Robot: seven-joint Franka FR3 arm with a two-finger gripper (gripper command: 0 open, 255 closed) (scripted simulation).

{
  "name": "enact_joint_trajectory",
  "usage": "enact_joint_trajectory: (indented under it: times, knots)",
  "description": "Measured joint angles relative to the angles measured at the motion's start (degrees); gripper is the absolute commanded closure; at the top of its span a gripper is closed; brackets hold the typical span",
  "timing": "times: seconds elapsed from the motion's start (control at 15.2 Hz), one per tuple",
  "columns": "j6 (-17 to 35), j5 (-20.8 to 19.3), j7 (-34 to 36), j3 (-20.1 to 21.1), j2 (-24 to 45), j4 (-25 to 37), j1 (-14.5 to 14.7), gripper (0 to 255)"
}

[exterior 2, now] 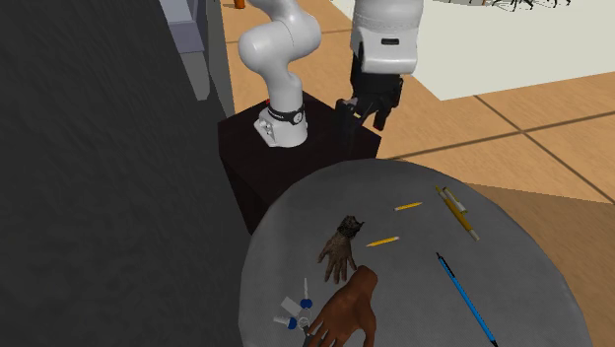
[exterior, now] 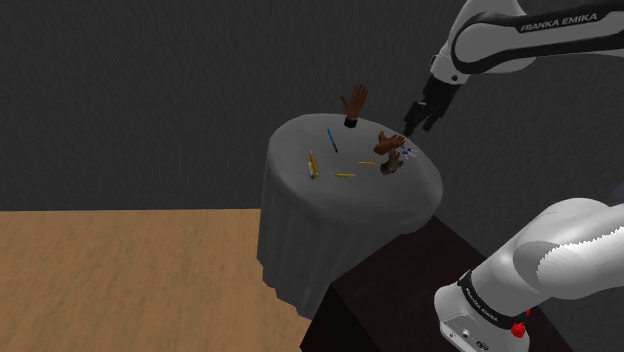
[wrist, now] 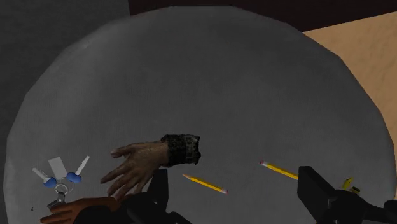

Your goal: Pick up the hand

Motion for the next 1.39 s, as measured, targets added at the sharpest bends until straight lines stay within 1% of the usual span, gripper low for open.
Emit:
enact_joint_trajectory:
  times: [0.33, 0.59, 0.86, 1.06, 1.19, 1.39]
  knots:
    - [9.26, 0.86, -5.69, -4.40, 9.63, 2.46, -0.11, 0]
    - [15.02, 3.92, -11.31, -7.56, 18.27, 6.76, 0.18, 0]
    - [20.09, 9.28, -17.91, -9.69, 27.37, 11.71, 0.14, 0]
    - [21.95, 14.19, -23.03, -10.14, 34.15, 17.00, -0.70, 0]
    - [22.93, 17.69, -26.96, -10.07, 38.65, 20.63, -2.15, 0]
    - [23.97, 22.40, -31.39, -8.86, 45.49, 26.68, -4.40, 0]
